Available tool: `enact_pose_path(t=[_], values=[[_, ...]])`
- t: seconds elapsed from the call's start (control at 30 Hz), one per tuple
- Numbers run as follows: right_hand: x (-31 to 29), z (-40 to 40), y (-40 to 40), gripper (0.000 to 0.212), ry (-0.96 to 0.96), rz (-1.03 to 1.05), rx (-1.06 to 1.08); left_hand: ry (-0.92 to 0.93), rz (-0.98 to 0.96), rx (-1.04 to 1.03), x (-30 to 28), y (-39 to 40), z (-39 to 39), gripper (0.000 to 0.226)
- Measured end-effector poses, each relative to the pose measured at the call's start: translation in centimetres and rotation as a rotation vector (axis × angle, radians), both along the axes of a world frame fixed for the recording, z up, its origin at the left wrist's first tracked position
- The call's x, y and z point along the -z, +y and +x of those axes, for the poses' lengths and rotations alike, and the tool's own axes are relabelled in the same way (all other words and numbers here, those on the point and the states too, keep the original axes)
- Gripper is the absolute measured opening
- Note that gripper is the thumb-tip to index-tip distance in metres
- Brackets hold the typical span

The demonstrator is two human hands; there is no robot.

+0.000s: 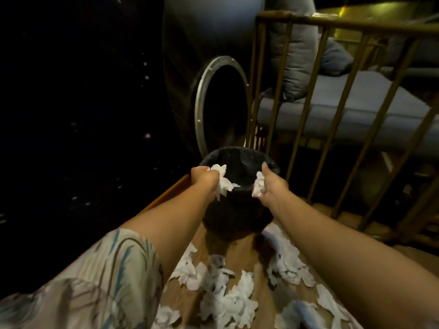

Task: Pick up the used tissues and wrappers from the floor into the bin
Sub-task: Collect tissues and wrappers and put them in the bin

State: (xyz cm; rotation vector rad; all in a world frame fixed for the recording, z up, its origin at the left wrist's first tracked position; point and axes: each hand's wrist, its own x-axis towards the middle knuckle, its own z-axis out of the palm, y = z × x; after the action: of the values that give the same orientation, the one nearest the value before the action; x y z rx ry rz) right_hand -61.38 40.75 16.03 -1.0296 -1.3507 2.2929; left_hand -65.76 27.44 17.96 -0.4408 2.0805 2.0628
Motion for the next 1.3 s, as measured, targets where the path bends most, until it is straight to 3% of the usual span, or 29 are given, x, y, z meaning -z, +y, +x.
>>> enact_pose_path(t=[0.13, 0.3, 0.43, 0.53, 0.63, 0.73, 1.07, 1.3], values=[[-0.8, -3.5, 0.7, 0.049, 0.093, -0.168, 0.023, 0.080, 0.116, 0.057, 1.5, 1.8, -3.9, 0.040], [-1.3, -3.5, -0.9, 0.055, 0.242, -0.308, -0.057, 0.016, 0.293, 0.134, 4.1, 2.9, -6.7, 0.046], [-1.0, -2.8, -1.9, 0.053, 0.203, -0.257, 0.032, 0.009, 0.372, 0.139, 5.1, 2.5, -7.2, 0.073], [-0.3, -2.2, -1.8, 0.049, 0.188, -0.207, 0.035, 0.078, 0.302, 0.125, 5.7, 1.9, -6.4, 0.061], [0.4, -0.5, -1.8, 0.038, 0.072, -0.011, -0.021, 0.176, 0.256, 0.185, 5.9, 1.0, -4.7, 0.033], [0.3, 2.9, -2.0, 0.030, -0.102, 0.287, -0.095, 0.256, 0.095, 0.343, 5.9, -0.1, -2.1, 0.020], [-0.6, 19.5, -0.4, 0.014, -0.333, 1.027, -0.395, 0.388, -0.125, 0.932, 4.9, -1.7, 11.6, 0.024], [5.6, 31.9, -0.6, 0.011, -0.490, 1.206, -0.516, 0.372, -0.306, 1.250, 12.1, -0.6, 20.3, 0.014]])
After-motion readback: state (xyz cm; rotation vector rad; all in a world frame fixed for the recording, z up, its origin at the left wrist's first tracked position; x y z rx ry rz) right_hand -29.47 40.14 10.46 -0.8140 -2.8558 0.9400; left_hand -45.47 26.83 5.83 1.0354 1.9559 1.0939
